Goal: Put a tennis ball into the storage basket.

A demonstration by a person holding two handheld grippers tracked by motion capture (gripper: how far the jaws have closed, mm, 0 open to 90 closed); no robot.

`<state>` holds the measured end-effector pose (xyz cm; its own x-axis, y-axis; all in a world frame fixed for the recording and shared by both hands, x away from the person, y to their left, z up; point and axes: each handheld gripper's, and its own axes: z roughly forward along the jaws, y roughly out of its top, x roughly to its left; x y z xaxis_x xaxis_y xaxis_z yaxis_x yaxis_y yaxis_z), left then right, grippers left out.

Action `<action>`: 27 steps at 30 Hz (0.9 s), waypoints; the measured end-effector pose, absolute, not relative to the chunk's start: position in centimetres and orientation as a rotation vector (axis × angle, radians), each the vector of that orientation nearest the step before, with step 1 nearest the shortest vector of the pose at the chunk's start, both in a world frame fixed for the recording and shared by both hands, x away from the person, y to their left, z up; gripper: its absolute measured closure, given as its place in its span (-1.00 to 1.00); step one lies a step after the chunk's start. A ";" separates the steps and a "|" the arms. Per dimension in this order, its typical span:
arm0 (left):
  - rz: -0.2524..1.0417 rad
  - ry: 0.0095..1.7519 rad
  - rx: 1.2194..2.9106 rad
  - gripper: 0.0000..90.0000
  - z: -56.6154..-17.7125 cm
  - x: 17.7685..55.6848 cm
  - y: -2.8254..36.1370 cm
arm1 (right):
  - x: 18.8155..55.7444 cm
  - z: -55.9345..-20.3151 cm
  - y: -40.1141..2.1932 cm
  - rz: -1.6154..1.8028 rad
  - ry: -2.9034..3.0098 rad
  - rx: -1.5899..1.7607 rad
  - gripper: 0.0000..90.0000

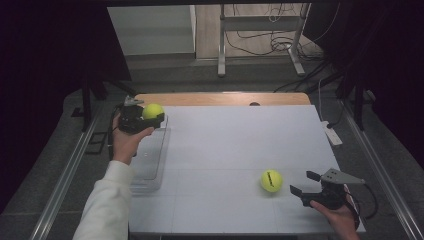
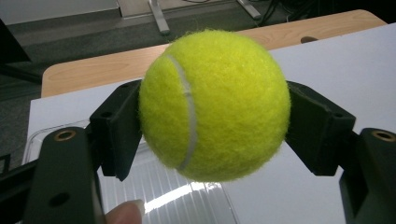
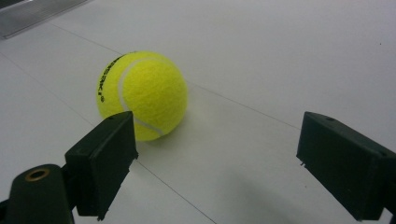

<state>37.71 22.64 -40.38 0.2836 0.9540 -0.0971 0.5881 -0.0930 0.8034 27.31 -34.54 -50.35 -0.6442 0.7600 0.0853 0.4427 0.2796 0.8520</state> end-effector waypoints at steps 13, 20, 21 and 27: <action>0.609 1.462 1.777 -0.40 -41.2 38.2 24.3 | 27.3 -50.4 -34.5 1.301 2.220 1.097 -0.73; 0.604 1.492 1.774 -0.40 -41.8 38.5 25.0 | 27.4 -50.4 -34.6 1.304 2.219 1.099 -0.73; 0.605 1.495 1.776 -0.40 -41.9 38.6 25.0 | 27.4 -50.4 -34.6 1.304 2.219 1.098 -0.73; 0.602 1.511 1.776 -0.40 -42.2 38.8 25.4 | 27.3 -50.4 -34.6 1.301 2.218 1.100 -0.73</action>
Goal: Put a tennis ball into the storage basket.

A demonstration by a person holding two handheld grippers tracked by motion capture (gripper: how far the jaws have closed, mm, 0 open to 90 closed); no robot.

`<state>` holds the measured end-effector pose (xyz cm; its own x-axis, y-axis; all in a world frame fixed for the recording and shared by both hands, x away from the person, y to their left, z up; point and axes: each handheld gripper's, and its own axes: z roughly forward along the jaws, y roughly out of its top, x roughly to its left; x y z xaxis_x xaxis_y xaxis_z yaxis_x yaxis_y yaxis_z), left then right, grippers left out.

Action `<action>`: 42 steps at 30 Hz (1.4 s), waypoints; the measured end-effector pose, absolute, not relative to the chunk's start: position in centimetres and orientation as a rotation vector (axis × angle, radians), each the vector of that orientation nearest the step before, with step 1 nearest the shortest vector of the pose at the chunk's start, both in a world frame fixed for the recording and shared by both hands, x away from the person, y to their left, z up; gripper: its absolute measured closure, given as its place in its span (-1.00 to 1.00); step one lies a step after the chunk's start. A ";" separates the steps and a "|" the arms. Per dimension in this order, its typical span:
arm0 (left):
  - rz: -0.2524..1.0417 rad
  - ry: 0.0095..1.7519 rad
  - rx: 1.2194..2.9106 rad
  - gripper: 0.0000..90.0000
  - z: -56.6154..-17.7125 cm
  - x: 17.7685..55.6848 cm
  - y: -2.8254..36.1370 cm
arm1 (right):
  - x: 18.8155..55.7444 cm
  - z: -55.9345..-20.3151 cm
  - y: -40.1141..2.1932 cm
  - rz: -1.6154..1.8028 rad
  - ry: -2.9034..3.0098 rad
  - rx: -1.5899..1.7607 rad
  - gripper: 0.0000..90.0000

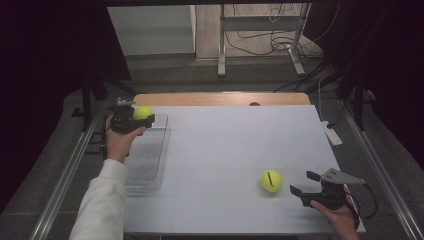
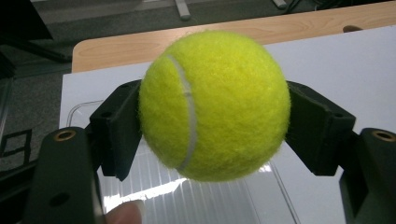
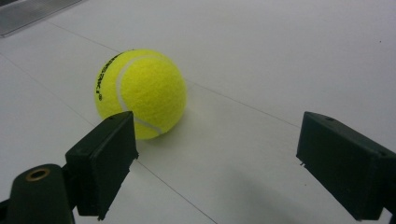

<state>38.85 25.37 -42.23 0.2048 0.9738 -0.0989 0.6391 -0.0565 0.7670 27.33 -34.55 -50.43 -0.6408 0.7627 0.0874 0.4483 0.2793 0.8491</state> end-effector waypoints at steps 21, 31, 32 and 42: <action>0.604 1.601 1.772 -0.40 -43.7 39.7 27.2 | 27.3 -50.5 -34.5 1.300 2.222 1.100 -0.73; 0.600 1.636 1.796 -0.40 -44.5 40.5 27.3 | 27.4 -50.5 -34.6 1.299 2.223 1.102 -0.73; 0.597 1.644 1.795 -0.40 -44.6 40.6 27.3 | 27.4 -50.5 -34.6 1.299 2.224 1.102 -0.73; 0.592 1.660 1.815 -0.41 -45.0 41.0 27.4 | 27.4 -50.6 -34.6 1.297 2.229 1.103 -0.73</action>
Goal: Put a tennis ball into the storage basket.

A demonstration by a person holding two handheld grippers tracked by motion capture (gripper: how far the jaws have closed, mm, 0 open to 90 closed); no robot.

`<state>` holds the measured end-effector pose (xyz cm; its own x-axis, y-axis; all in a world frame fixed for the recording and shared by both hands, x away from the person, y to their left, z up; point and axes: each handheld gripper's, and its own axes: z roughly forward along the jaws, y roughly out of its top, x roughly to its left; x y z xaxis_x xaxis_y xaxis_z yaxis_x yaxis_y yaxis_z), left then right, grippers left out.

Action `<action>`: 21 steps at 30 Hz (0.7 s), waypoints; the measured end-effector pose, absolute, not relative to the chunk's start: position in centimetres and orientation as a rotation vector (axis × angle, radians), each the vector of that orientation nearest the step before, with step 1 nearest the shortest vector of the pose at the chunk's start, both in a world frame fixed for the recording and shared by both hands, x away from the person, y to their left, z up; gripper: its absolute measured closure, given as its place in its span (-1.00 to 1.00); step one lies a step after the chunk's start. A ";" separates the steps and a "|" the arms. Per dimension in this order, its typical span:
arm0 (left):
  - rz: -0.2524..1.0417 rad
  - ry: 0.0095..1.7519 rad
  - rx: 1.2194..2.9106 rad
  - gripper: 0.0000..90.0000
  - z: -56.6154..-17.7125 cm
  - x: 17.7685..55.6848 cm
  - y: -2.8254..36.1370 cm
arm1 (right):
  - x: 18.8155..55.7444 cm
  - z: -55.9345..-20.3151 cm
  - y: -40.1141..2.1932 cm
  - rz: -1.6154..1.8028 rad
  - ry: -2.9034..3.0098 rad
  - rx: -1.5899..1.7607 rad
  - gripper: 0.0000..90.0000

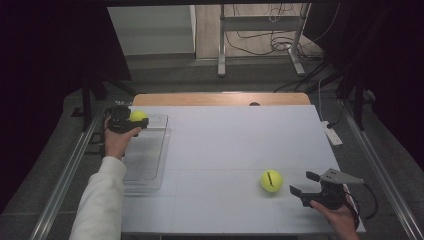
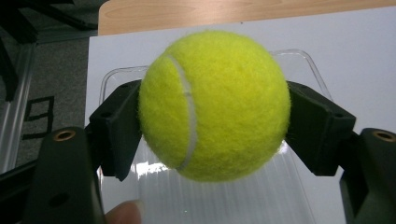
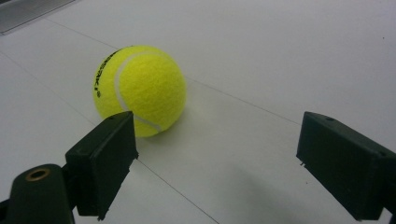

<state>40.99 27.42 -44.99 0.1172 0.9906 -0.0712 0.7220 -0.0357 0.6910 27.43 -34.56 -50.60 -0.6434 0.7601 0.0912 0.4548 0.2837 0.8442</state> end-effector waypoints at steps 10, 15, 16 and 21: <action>0.580 1.672 1.863 -0.41 -45.8 41.6 27.2 | 27.4 -50.6 -34.6 1.294 2.229 1.106 -0.73; 0.562 1.687 1.880 -0.41 -46.1 41.8 27.1 | 27.4 -50.6 -34.6 1.292 2.228 1.107 -0.73; 0.554 1.691 1.883 -0.41 -46.2 41.9 27.1 | 27.4 -50.6 -34.6 1.291 2.228 1.107 -0.73; 0.543 1.716 1.891 -0.41 -46.8 42.0 27.1 | 27.5 -50.7 -34.6 1.291 2.229 1.107 -0.73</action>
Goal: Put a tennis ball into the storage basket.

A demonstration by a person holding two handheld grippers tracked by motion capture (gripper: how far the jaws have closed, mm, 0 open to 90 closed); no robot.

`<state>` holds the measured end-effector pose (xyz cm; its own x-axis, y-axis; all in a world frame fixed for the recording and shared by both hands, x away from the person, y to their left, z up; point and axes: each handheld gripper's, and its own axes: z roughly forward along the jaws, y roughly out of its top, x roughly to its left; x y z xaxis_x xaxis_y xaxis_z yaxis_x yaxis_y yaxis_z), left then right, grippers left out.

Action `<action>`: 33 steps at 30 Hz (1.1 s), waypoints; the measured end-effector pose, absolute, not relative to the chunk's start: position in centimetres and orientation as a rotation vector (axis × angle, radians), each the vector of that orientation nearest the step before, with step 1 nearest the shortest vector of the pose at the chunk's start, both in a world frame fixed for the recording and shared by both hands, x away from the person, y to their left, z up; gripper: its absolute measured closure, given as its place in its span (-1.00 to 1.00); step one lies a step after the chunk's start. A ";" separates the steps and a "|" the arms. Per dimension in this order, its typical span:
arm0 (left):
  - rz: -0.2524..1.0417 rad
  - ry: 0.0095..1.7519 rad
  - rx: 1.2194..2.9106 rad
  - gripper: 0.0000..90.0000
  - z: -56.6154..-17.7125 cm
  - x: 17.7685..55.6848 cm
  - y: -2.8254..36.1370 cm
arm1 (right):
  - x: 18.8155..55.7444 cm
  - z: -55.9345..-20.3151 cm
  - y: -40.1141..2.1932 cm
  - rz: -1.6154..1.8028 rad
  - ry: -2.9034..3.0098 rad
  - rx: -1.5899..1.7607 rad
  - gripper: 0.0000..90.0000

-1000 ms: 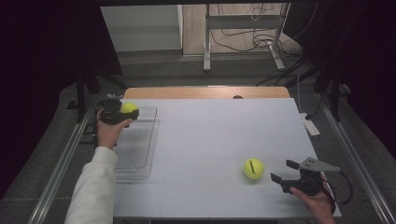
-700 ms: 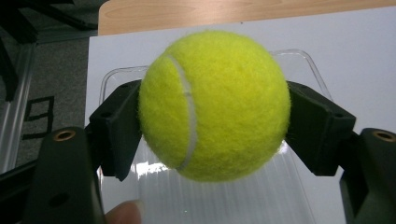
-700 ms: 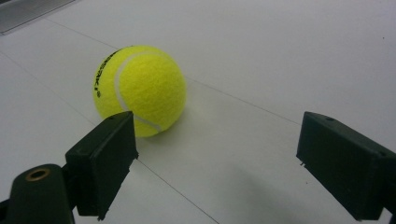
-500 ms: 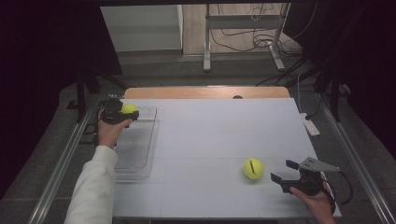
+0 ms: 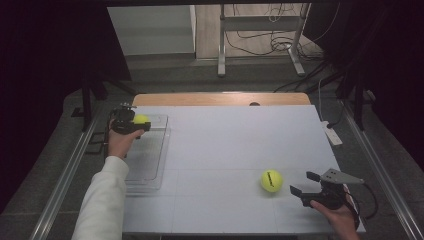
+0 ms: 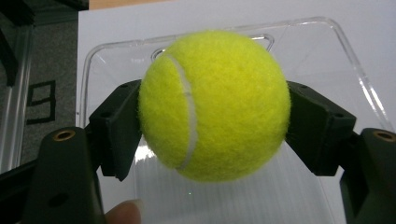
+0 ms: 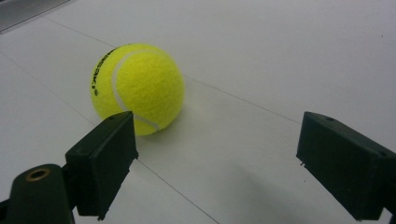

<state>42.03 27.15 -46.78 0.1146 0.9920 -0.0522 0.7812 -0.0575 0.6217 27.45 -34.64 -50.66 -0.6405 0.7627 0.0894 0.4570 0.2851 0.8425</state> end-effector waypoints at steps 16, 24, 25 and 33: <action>0.522 1.744 1.917 -0.41 -47.5 42.3 27.4 | 27.5 -50.7 -34.6 1.286 2.232 1.105 -0.73; 0.560 1.725 1.896 -0.45 -47.3 42.1 27.5 | 27.5 -50.7 -34.6 1.286 2.233 1.104 -0.73; 0.563 1.719 1.887 -0.51 -47.2 42.1 27.4 | 27.5 -50.7 -34.6 1.286 2.232 1.104 -0.73; 0.565 1.699 1.871 -0.70 -46.4 41.7 27.2 | 27.4 -50.7 -34.6 1.287 2.233 1.102 -0.73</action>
<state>41.71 27.15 -46.44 0.1153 0.9920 -0.0523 0.7630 -0.0547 0.6440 27.45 -34.55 -50.69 -0.6428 0.7612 0.0861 0.4562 0.2901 0.8413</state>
